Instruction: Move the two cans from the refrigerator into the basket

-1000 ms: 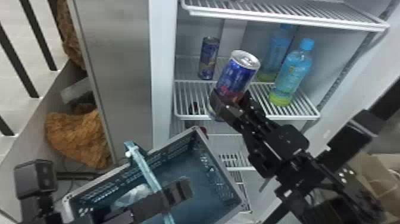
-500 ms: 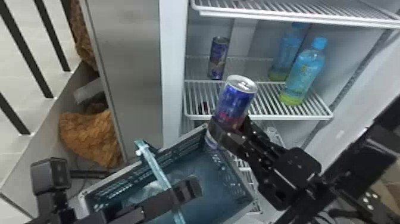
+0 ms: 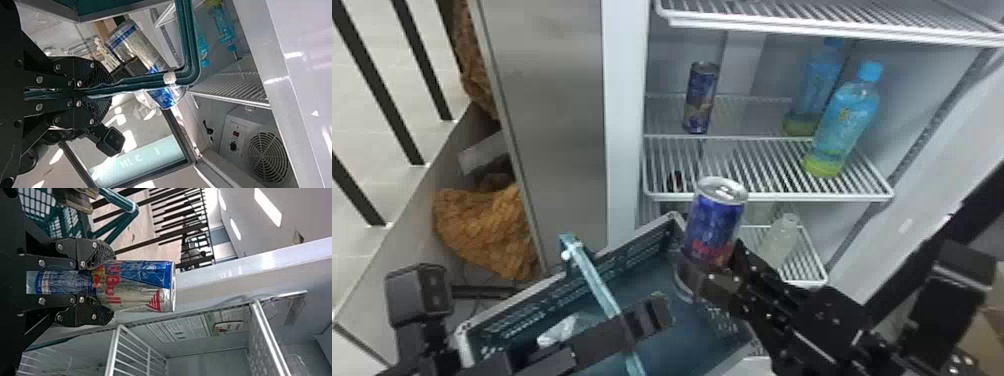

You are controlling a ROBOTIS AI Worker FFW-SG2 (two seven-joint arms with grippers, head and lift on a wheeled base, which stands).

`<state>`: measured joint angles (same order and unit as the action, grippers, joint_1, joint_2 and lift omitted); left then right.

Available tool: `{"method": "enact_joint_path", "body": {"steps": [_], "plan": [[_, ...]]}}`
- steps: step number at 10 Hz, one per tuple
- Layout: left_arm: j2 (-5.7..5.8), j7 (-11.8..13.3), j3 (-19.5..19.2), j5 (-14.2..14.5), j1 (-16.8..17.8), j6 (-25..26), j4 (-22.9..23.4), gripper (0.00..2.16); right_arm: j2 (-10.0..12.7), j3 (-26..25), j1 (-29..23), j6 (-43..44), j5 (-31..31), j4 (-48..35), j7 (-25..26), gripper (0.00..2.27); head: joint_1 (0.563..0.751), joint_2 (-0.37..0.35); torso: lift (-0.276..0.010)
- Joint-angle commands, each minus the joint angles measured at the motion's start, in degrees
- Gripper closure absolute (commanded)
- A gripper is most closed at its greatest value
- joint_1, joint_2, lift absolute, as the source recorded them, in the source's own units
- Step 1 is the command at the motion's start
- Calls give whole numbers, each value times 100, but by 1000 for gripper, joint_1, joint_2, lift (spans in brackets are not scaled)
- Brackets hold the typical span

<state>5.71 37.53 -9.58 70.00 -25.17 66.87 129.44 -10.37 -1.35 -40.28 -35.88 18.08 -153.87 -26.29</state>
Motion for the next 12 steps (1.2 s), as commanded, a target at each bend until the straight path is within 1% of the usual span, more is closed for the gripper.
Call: {"method": "enact_joint_path", "body": {"steps": [1, 4, 5, 6, 7, 8, 9, 10, 12], "plan": [[0, 0, 10, 4, 0, -7, 0, 1202, 0, -37, -35, -152, -37, -32, -78, 1210, 695, -124, -35], [-9, 0, 10, 4, 0, -7, 0, 1202, 0, -60, -49, -420, -72, -18, -272, 1108, 695, -122, -35], [-9, 0, 10, -8, 0, -7, 0, 1202, 0, -60, -21, -476, -49, 24, -333, 880, 695, -121, -35], [-9, 0, 21, 4, 0, -7, 0, 1202, 0, -60, 7, -645, -60, 38, -395, 588, 695, -118, -35], [-9, 0, 33, -8, 14, -7, 0, 1202, 0, -71, 7, -645, -37, 66, -421, 369, 695, -118, -35], [0, 0, 33, 4, 14, -7, 0, 1202, 0, -105, 7, -645, -37, 52, -430, 226, 695, -116, -35], [0, 0, 33, 4, 14, -7, 0, 1202, 0, -174, -7, -645, -37, 52, -430, 145, 695, -118, -35], [9, 0, 33, 4, 14, -7, 0, 1202, 9, -231, -21, -560, -60, 24, -430, 114, 695, -124, -35], [18, 0, 44, 4, 14, -7, 0, 1202, 132, -585, -35, -82, -152, 24, -412, 114, 695, -145, -35]]}}
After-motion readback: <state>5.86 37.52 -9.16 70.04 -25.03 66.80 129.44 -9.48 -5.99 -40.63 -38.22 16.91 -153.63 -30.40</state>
